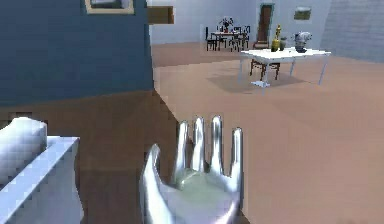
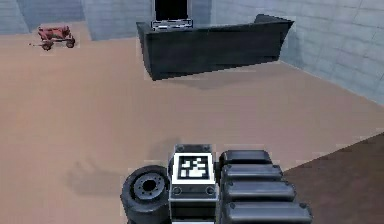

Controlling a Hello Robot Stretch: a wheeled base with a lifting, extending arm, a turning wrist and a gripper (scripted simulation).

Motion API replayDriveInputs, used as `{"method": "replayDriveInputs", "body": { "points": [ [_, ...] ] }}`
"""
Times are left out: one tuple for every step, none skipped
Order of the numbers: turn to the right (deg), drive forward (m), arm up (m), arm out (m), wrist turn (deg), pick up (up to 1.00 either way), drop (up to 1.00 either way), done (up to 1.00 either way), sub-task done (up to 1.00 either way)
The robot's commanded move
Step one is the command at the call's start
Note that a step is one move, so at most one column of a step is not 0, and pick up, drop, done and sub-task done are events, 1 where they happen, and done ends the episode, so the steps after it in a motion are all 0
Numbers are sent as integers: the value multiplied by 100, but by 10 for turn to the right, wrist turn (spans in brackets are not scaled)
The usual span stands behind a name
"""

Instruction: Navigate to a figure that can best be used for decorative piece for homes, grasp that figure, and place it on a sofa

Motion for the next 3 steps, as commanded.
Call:
{"method": "replayDriveInputs", "body": {
  "points": [
    [0, 80, 0, 0, 0, 0, 0, 0, 0],
    [-210, 0, 0, 0, 0, 0, 0, 0, 0],
    [0, 85, 0, 0, 0, 0, 0, 0, 0]
  ]
}}
